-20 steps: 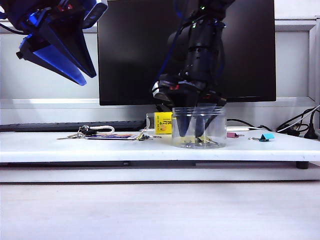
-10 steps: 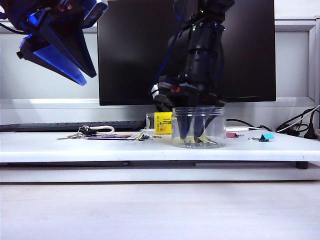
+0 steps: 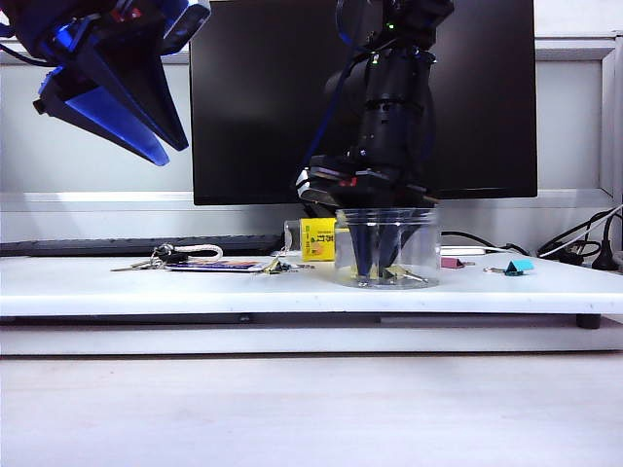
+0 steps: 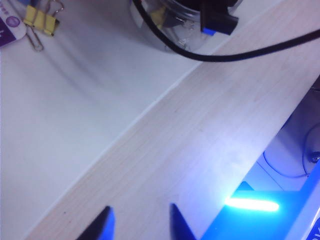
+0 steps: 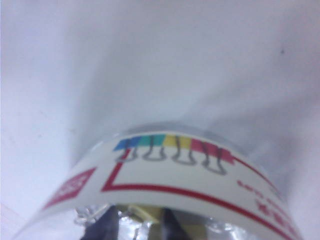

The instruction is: Take the clips out of the round transparent plastic box and place them on the table.

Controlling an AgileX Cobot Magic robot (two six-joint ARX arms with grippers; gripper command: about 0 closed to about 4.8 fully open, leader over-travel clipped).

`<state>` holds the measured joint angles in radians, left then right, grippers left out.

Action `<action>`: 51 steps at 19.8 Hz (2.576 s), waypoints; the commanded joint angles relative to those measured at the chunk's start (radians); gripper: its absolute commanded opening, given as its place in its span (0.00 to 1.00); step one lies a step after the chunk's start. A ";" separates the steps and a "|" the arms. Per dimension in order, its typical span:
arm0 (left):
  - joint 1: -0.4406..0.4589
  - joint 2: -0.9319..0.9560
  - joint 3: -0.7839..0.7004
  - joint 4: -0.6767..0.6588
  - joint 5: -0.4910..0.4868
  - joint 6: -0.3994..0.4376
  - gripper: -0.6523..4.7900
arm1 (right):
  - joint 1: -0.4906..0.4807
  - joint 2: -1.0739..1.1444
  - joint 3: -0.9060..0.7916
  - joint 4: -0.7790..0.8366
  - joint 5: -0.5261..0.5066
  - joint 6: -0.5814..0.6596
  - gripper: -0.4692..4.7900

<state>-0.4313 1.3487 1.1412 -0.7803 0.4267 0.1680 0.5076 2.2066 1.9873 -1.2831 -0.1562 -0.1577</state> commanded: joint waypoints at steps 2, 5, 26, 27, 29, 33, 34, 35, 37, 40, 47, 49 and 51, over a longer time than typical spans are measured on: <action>0.000 -0.005 0.000 0.019 0.004 0.008 0.40 | 0.000 0.001 -0.030 -0.023 -0.029 0.000 0.28; 0.000 -0.005 0.000 0.019 0.005 0.008 0.40 | -0.006 -0.047 -0.030 -0.023 -0.021 0.001 0.28; 0.000 -0.005 0.000 0.015 0.031 0.008 0.40 | -0.004 -0.014 0.111 -0.100 -0.154 0.032 0.43; 0.000 -0.005 0.000 0.014 0.031 0.008 0.40 | -0.003 0.002 0.111 -0.100 -0.168 0.032 0.43; 0.000 -0.005 0.000 0.013 0.031 0.008 0.40 | -0.001 0.022 0.111 -0.100 -0.174 0.032 0.43; 0.000 -0.005 0.000 0.014 0.030 0.008 0.40 | 0.000 0.051 0.105 -0.097 -0.179 0.031 0.42; 0.000 -0.005 0.000 0.014 0.030 0.009 0.40 | 0.000 0.051 0.100 -0.096 -0.169 0.031 0.40; 0.000 -0.005 0.000 0.016 0.030 0.008 0.40 | 0.000 0.051 0.096 -0.097 -0.148 0.031 0.37; 0.000 -0.005 0.000 0.020 0.030 0.009 0.40 | 0.000 0.051 0.092 -0.097 -0.109 0.032 0.36; 0.000 -0.005 0.000 0.020 0.029 0.009 0.40 | 0.001 0.051 0.092 -0.093 -0.059 0.055 0.36; 0.000 -0.005 0.000 0.021 0.030 0.009 0.40 | 0.010 0.057 0.092 -0.026 -0.029 0.141 0.34; 0.000 -0.005 0.000 0.021 0.030 0.009 0.40 | 0.019 0.058 0.092 -0.008 -0.045 0.165 0.30; 0.000 -0.005 0.000 0.021 0.030 0.009 0.40 | 0.024 0.058 0.092 -0.002 -0.054 0.174 0.30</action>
<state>-0.4313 1.3487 1.1412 -0.7712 0.4500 0.1684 0.5255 2.2471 2.0888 -1.3136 -0.1768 0.0074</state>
